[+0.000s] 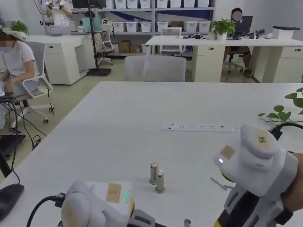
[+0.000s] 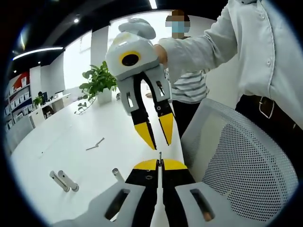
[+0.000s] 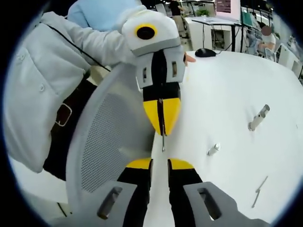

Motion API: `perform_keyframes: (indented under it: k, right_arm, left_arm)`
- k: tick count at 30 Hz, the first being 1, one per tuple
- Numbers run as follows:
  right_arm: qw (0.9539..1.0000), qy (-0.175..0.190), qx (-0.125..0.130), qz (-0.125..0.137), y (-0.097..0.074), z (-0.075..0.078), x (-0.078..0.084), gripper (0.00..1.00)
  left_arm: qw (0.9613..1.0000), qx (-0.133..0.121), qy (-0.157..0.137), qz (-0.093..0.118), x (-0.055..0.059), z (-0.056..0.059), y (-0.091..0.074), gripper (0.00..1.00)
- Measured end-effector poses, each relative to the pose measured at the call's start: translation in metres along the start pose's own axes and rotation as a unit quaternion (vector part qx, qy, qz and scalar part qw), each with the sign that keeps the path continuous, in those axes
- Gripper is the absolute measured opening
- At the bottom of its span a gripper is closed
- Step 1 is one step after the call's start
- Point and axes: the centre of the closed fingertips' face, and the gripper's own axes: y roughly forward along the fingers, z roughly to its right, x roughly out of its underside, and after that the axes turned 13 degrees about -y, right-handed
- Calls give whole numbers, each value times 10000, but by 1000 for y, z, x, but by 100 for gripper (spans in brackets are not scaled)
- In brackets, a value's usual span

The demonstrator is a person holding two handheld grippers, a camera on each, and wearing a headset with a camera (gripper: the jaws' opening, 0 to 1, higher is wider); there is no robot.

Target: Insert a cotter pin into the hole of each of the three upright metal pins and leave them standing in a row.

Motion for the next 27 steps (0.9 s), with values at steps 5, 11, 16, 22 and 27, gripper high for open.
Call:
perform_keyframes:
  k: [5, 11, 16, 22, 27]
  right_arm:
    - [9986, -129, 430, 292, -4, 9, -6, 14]
    - [9960, -205, 668, 563, -4, 10, -11, 14]
    - [9940, -283, 772, 718, -2, 10, -13, 11]
    - [9922, -324, 864, 838, -1, 11, -16, 9]
    - [9911, -374, 867, 941, -2, 12, -19, 7]
  left_arm:
    - [9996, 13, -248, 140, -2, -3, -1, 0]
    - [9991, 29, -365, 223, -3, -4, 1, 0]
    - [9985, 28, -431, 329, -7, -5, 0, 0]
    - [9981, 59, -469, 406, -10, -5, -1, 0]
    - [9979, 94, -486, 420, -10, -4, 0, 0]
